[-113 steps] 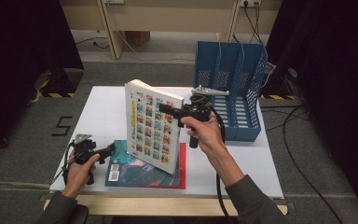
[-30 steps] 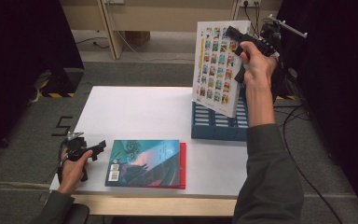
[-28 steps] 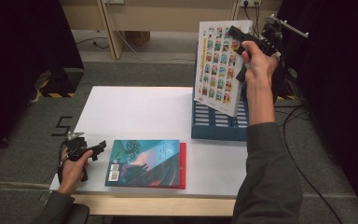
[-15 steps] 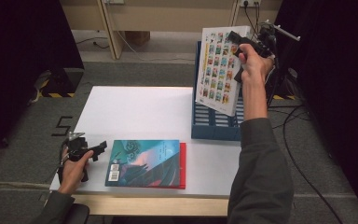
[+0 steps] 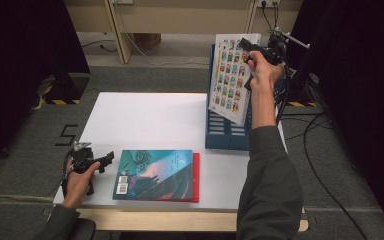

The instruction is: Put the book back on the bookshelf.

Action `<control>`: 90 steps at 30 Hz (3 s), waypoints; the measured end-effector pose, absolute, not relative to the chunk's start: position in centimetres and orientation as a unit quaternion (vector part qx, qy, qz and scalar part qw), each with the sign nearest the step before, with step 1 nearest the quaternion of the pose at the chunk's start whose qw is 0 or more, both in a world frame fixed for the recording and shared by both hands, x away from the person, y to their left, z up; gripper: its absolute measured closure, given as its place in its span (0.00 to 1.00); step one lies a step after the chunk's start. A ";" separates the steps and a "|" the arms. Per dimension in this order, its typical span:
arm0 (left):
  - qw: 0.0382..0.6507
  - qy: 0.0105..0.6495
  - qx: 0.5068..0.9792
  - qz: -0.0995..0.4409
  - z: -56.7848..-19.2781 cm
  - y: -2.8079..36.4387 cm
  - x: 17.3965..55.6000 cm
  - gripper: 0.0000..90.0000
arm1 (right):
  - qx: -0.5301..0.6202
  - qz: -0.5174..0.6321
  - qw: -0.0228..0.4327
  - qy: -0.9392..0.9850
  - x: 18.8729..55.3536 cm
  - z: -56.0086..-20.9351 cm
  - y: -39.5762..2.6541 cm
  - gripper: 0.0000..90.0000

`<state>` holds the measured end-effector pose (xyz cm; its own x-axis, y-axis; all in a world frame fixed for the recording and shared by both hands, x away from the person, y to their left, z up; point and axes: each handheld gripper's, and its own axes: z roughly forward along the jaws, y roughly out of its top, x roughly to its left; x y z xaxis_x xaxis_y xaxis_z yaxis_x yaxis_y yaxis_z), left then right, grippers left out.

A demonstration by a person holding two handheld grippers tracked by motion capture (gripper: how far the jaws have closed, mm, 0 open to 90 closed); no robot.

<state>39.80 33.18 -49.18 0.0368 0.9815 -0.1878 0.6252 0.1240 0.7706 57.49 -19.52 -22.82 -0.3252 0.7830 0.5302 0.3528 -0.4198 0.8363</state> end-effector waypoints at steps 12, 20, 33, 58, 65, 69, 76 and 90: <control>0.368 0.650 0.621 0.235 -49.2 33.0 39.8 0.17 | 0.550 0.631 0.204 0.508 56.7 -24.3 -19.6 0.79; 0.369 0.649 0.623 0.234 -49.3 32.9 39.9 0.17 | 0.548 0.627 0.206 0.515 56.6 -25.9 -17.9 0.78; 0.371 0.650 0.622 0.231 -49.3 33.0 39.8 0.17 | 0.569 0.603 0.170 0.532 56.8 -29.8 -16.0 0.73; 0.371 0.650 0.624 0.225 -49.3 33.0 39.8 0.17 | 0.528 0.602 0.123 0.587 53.3 -32.6 -16.3 0.58; 0.368 0.649 0.627 0.225 -49.4 32.8 39.9 0.17 | 0.525 0.605 0.110 0.589 52.2 -33.7 -17.3 0.59; 0.368 0.650 0.626 0.223 -49.5 32.9 39.9 0.17 | 0.524 0.603 0.106 0.592 52.1 -33.7 -16.3 0.59; 0.367 0.651 0.626 0.225 -49.5 32.9 39.9 0.17 | 0.514 0.597 0.095 0.608 52.3 -33.4 -14.2 0.57; 0.356 0.647 0.631 0.237 -49.8 33.2 40.1 0.17 | 0.506 0.607 0.077 0.609 51.6 -33.6 -14.0 0.54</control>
